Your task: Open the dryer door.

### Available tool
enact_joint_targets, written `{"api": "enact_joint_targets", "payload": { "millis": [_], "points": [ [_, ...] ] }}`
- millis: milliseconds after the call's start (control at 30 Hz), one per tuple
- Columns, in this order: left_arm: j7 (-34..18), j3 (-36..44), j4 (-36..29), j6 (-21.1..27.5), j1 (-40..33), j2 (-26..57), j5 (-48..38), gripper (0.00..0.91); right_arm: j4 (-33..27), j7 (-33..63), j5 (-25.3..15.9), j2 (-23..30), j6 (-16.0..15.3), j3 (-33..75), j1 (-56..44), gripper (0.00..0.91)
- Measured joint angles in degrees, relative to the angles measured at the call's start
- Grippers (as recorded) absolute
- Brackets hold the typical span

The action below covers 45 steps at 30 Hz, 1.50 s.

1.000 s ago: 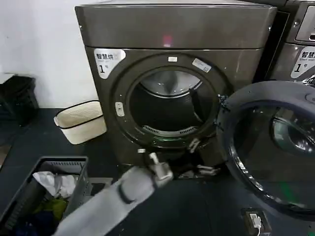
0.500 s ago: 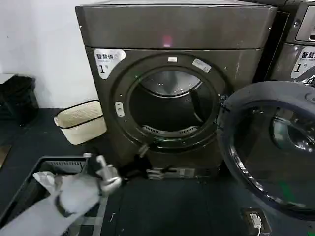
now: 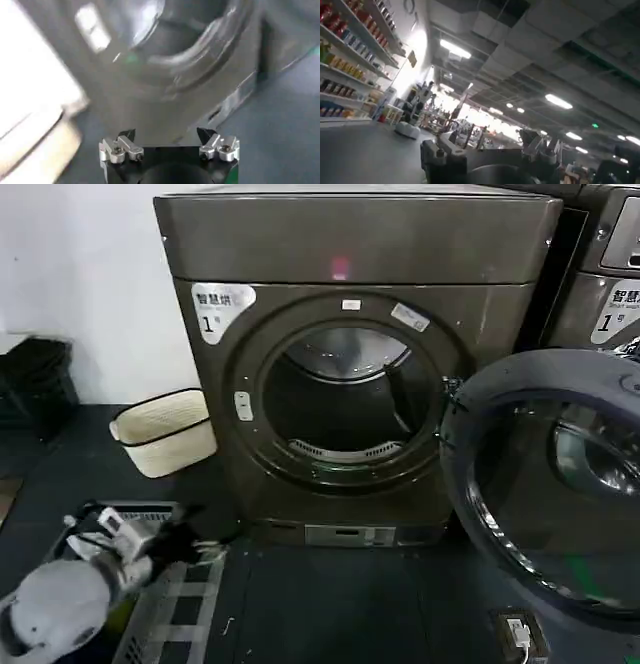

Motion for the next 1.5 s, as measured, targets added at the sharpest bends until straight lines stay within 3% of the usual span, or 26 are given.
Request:
{"api": "enact_joint_targets", "payload": {
  "millis": [133, 400, 700, 1067, 1500],
  "points": [
    [-10.1, -4.3, 0.0, 4.7, 4.4, 1.9, -12.8, 0.907, -0.7, -0.3, 0.1, 0.0, 0.5, -0.5, 0.2, 0.907],
    [-31.0, -10.3, 2.0, 4.6, 8.0, 4.8, -40.7, 0.907, -1.0, -0.5, 0.4, 0.0, 0.9, -0.7, 0.1, 0.907],
    [-45.8, -15.2, 6.7, 4.6, 10.9, 5.5, -65.9, 0.907, -1.1, -1.2, 2.5, 0.4, 1.7, -0.7, 0.0, 0.907],
    [-48.9, -14.6, 18.4, 4.5, 6.9, 4.8, -82.0, 0.907, -2.3, -2.6, 4.9, 0.9, 4.5, -0.3, -0.2, 0.907],
    [-49.1, -13.1, 31.6, 4.5, 1.0, 3.0, -84.5, 0.907, -4.4, -3.4, 4.8, 1.0, 6.1, -0.2, -0.3, 0.907]
  ]
}}
